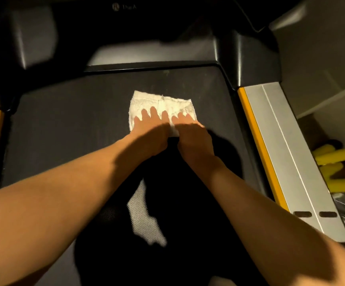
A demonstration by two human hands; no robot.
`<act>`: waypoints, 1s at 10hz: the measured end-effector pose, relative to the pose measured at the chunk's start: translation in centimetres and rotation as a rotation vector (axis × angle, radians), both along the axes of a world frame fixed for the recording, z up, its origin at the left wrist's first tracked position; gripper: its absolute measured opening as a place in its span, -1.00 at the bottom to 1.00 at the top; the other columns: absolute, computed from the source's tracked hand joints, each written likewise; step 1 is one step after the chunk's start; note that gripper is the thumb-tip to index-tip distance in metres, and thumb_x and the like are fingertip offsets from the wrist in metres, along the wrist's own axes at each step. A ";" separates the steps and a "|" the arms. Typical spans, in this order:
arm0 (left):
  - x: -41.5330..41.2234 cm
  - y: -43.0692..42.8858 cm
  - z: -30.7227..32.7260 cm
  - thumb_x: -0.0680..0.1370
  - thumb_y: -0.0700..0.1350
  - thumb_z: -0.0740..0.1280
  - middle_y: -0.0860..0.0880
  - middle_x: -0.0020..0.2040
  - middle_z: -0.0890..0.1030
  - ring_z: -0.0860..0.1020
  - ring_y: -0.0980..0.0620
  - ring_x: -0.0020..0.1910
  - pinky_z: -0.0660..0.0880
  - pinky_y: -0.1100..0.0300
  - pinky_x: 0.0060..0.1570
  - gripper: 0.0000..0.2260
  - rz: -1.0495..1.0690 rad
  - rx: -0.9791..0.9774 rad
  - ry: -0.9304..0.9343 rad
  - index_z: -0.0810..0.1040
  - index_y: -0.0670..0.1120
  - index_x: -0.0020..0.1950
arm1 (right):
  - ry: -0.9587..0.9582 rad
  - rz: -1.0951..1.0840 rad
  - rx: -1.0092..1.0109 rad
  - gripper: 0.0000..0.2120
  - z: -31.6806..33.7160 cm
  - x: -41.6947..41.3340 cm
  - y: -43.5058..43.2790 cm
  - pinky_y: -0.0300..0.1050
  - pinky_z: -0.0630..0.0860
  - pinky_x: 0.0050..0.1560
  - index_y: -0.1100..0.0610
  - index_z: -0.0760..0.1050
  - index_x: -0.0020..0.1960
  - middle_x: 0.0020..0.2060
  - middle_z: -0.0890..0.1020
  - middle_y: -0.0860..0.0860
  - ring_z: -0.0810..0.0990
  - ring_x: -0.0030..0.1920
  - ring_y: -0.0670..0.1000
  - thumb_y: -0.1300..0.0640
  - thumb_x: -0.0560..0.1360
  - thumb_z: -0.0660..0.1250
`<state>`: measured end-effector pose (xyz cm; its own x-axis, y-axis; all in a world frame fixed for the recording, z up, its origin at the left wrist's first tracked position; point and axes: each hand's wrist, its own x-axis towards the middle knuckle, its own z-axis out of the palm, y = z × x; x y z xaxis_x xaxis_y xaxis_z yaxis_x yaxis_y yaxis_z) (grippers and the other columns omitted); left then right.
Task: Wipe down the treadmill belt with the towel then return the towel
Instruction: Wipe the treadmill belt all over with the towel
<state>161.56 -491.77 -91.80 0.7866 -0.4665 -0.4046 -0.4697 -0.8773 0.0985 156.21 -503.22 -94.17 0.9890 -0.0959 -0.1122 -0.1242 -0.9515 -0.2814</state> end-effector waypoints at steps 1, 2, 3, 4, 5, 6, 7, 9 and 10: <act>-2.9 -1.0 0.1 0.60 -0.04 0.17 -0.31 0.51 0.04 0.03 -0.38 0.47 0.07 -0.25 0.42 -0.39 -0.017 0.070 0.143 -0.03 -0.19 0.54 | -0.007 -0.030 0.057 -0.58 -0.4 -3.4 -0.6 -0.07 0.23 0.39 0.12 0.32 0.44 0.39 0.40 0.10 0.32 0.42 0.10 0.21 0.58 0.14; -3.1 -2.2 0.6 0.59 -0.02 0.22 -0.29 0.53 -0.04 0.00 -0.34 0.49 0.06 -0.21 0.44 -0.34 -0.042 0.110 0.218 -0.07 -0.14 0.56 | -0.013 0.013 0.069 -0.56 0.0 -4.3 -2.5 -0.08 0.20 0.42 0.11 0.30 0.46 0.43 0.35 0.07 0.28 0.45 0.07 0.22 0.58 0.14; 0.0 -4.2 2.1 0.60 0.14 0.15 -0.20 0.54 0.04 0.05 -0.25 0.50 0.09 -0.15 0.44 -0.36 0.042 0.132 0.376 -0.04 -0.06 0.57 | 0.055 -0.025 0.005 -0.71 -0.4 -1.0 -4.0 0.02 0.47 0.17 0.02 0.48 0.27 0.15 0.59 0.08 0.56 0.17 0.13 0.11 0.56 0.20; 0.6 -5.4 1.4 0.64 0.11 0.08 -0.19 0.43 0.33 0.34 -0.20 0.38 0.27 -0.09 0.32 -0.50 0.006 0.113 0.319 0.19 -0.11 0.51 | 0.049 -0.080 0.000 -0.83 0.2 -0.3 -3.7 0.01 0.57 -0.03 0.06 0.54 0.03 -0.07 0.63 0.05 0.63 -0.04 0.10 0.09 0.57 0.18; -2.1 -4.5 -0.4 0.63 0.03 0.06 -0.30 0.49 0.15 0.16 -0.33 0.45 0.17 -0.19 0.37 -0.47 -0.197 0.102 0.066 0.03 -0.15 0.54 | 0.004 -0.160 0.036 -0.70 0.8 -3.6 -3.3 -0.02 0.47 0.15 0.10 0.47 0.27 0.22 0.54 0.07 0.53 0.20 0.10 0.18 0.60 0.12; -3.1 -4.0 -1.6 0.62 -0.02 0.05 -0.38 0.50 -0.02 0.02 -0.42 0.46 0.10 -0.27 0.39 -0.44 -0.338 0.137 -0.055 -0.10 -0.18 0.54 | 0.032 -0.082 0.005 -0.56 1.2 -6.0 -3.4 -0.01 0.34 0.30 0.13 0.33 0.42 0.39 0.40 0.07 0.36 0.38 0.11 0.21 0.55 0.07; -1.4 -5.3 -1.1 0.64 -0.01 0.06 -0.31 0.52 0.02 0.03 -0.37 0.48 0.12 -0.23 0.40 -0.47 -0.261 0.031 -0.003 -0.02 -0.12 0.55 | -0.001 -0.152 0.010 -0.67 0.3 -3.4 -5.5 -0.03 0.45 0.19 0.03 0.44 0.30 0.23 0.55 0.03 0.53 0.22 0.09 0.01 0.63 0.06; -1.1 -7.4 -1.7 0.62 -0.04 0.09 -0.33 0.51 0.04 0.02 -0.40 0.47 0.06 -0.30 0.40 -0.46 -0.307 -0.039 -0.067 0.00 -0.16 0.54 | 0.010 -0.249 0.040 -0.71 0.9 -3.4 -6.8 0.02 0.47 0.24 0.07 0.46 0.30 0.22 0.56 0.06 0.53 0.22 0.12 0.08 0.60 0.16; -3.3 -6.4 -2.6 0.58 0.07 0.13 -0.35 0.51 0.02 0.03 -0.40 0.47 0.05 -0.30 0.40 -0.35 -0.466 -0.016 -0.150 -0.04 -0.19 0.54 | 0.003 -0.181 0.030 -0.52 0.8 -7.7 -5.9 0.03 0.30 0.37 0.14 0.36 0.42 0.40 0.40 0.11 0.34 0.41 0.15 0.30 0.50 0.24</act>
<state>158.30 -498.18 -94.42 0.5421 -0.7876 -0.2928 -0.8218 -0.5697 0.0111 148.54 -509.12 -93.41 0.9557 -0.2686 -0.1205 -0.2932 -0.9048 -0.3087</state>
